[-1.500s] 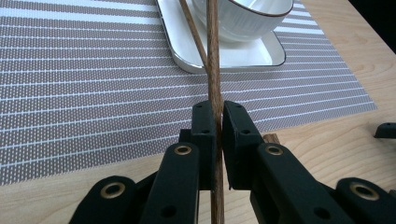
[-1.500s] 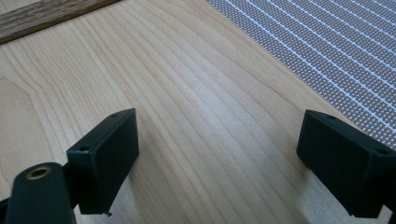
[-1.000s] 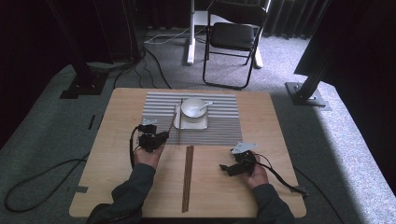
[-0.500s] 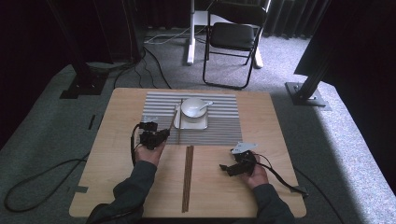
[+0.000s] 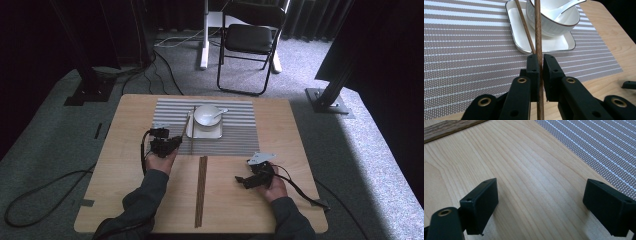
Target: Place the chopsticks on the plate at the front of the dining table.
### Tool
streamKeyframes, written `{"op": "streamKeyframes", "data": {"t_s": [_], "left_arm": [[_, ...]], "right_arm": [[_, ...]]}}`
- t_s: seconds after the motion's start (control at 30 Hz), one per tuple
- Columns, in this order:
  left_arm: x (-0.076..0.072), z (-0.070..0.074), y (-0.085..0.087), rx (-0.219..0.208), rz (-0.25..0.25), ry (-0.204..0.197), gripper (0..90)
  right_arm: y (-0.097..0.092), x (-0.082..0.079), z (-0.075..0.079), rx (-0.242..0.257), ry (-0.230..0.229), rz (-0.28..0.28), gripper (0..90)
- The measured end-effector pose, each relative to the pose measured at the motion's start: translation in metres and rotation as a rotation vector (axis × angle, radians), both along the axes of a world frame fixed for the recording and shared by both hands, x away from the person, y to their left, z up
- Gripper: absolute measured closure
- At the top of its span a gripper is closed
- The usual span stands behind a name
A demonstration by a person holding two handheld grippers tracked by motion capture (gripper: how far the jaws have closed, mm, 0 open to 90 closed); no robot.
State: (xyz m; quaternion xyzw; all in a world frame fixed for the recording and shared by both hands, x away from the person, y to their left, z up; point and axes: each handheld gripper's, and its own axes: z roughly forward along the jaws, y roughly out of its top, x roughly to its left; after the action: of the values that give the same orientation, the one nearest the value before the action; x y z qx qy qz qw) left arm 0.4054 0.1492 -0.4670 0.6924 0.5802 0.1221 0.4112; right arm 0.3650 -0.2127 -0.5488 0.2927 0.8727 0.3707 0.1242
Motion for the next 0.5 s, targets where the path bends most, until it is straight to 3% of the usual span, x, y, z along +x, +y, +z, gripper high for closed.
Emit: {"op": "streamKeyframes", "data": {"t_s": [0.5], "left_arm": [[0.0089,-0.0014,-0.0018,0.000,0.008,0.010,84.2]], "right_arm": [[0.0000,0.0001,0.0000,0.000,-0.001,0.001,12.2]]}}
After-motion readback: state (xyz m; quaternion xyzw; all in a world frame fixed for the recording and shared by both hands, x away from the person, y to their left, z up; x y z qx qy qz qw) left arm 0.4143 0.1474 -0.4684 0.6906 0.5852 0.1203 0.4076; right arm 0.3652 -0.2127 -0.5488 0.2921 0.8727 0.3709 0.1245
